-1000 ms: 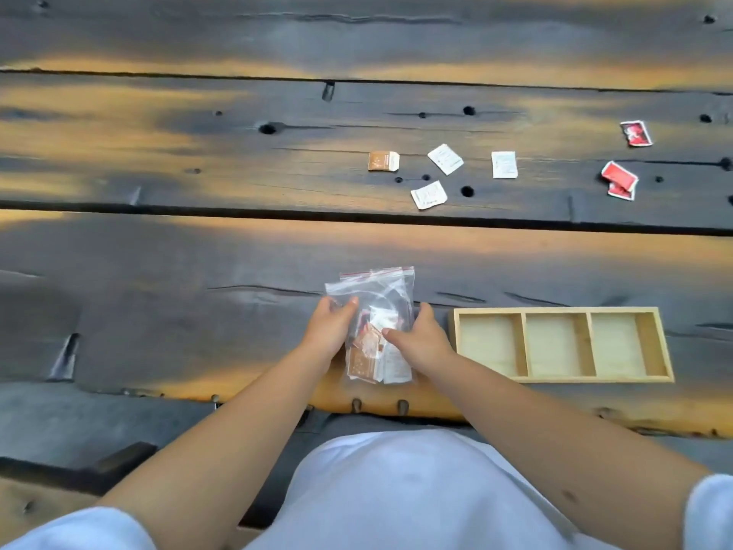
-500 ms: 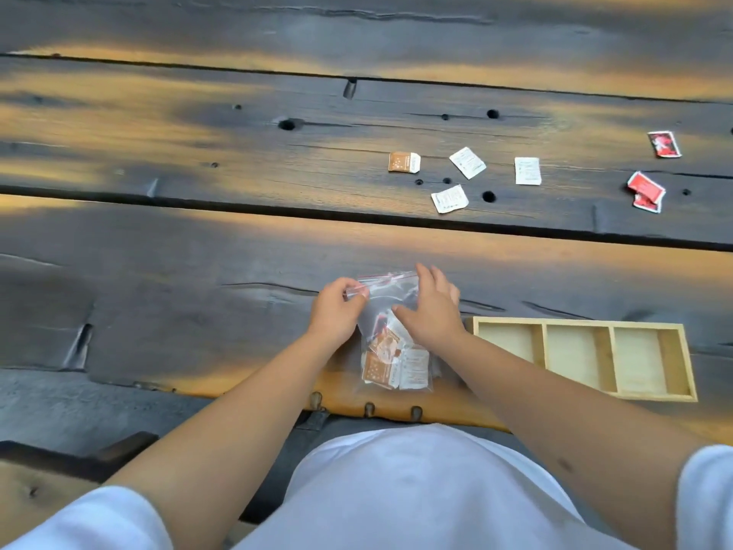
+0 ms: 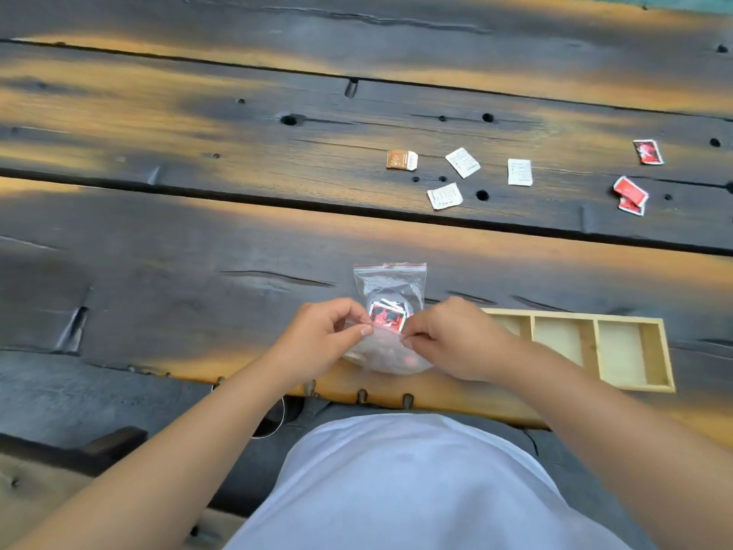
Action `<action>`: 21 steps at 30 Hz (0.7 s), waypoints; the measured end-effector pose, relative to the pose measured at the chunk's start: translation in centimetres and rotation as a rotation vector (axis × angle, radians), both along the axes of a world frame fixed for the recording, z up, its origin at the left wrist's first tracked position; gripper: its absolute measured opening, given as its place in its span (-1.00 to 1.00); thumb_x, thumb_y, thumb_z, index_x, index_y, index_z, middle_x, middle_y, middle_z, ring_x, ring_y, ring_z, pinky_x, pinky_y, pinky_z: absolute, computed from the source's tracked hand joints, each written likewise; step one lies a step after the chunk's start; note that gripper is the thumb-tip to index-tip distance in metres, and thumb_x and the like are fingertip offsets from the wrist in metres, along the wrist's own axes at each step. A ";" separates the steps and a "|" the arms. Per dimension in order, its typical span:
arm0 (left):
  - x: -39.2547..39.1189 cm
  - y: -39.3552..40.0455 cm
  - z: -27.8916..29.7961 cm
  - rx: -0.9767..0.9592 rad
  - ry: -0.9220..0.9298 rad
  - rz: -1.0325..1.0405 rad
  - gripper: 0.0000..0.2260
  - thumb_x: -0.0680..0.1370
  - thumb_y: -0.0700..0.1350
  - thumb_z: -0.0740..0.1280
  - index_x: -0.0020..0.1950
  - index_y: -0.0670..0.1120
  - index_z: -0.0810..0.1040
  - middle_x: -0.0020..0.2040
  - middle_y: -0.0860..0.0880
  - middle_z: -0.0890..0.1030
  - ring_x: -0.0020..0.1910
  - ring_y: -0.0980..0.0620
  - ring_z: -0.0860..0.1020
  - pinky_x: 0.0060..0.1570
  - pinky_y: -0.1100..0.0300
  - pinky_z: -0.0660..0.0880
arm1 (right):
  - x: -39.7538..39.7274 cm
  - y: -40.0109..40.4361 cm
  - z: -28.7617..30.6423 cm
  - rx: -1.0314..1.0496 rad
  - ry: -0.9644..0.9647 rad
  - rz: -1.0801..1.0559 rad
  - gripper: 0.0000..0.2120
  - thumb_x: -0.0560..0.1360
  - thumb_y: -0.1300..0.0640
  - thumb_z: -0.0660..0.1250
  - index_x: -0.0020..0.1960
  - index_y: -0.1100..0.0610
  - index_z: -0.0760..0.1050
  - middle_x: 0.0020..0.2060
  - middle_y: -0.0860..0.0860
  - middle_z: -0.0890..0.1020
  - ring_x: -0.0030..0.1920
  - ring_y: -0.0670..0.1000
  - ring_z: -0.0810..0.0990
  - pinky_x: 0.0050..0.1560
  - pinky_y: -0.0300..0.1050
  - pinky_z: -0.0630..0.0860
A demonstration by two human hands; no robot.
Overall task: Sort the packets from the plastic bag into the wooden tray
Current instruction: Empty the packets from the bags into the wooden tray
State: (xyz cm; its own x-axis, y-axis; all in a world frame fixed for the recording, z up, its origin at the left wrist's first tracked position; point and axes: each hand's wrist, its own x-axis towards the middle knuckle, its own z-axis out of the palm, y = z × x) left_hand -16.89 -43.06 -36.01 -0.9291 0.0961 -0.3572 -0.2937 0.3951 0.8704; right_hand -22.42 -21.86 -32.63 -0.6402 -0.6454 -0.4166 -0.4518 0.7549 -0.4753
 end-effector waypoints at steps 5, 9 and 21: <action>2.6 2.1 1.5 -0.065 0.131 0.305 -0.78 0.50 -0.14 0.40 -0.02 0.20 0.49 0.00 0.24 0.58 0.00 0.26 0.51 -0.03 0.36 0.40 | 4.4 -0.3 -0.2 -0.240 -0.140 -0.456 -0.85 0.52 0.11 0.34 -0.17 0.00 0.67 -0.27 -0.07 0.71 -0.29 -0.19 0.54 -0.20 -0.28 0.43; 3.3 4.5 0.8 -0.036 -0.132 0.373 -0.90 0.52 -0.06 0.39 -0.11 0.03 0.48 -0.16 0.05 0.57 -0.20 0.12 0.52 -0.21 0.32 0.41 | 5.7 -1.0 -2.8 -0.332 -0.274 -0.741 -0.80 0.50 0.14 0.40 -0.30 0.02 0.60 -0.43 -0.14 0.60 -0.39 -0.21 0.49 -0.25 -0.27 0.40; 3.6 5.6 1.1 0.017 -0.253 0.329 -0.90 0.54 -0.16 0.34 -0.18 -0.09 0.58 -0.28 -0.02 0.61 -0.29 0.05 0.57 -0.48 0.44 0.36 | 6.8 -1.9 -3.6 -0.407 -0.399 -0.841 -0.80 0.47 0.16 0.38 -0.31 0.17 0.62 -0.57 -0.13 0.50 -0.47 -0.11 0.42 -0.29 -0.16 0.40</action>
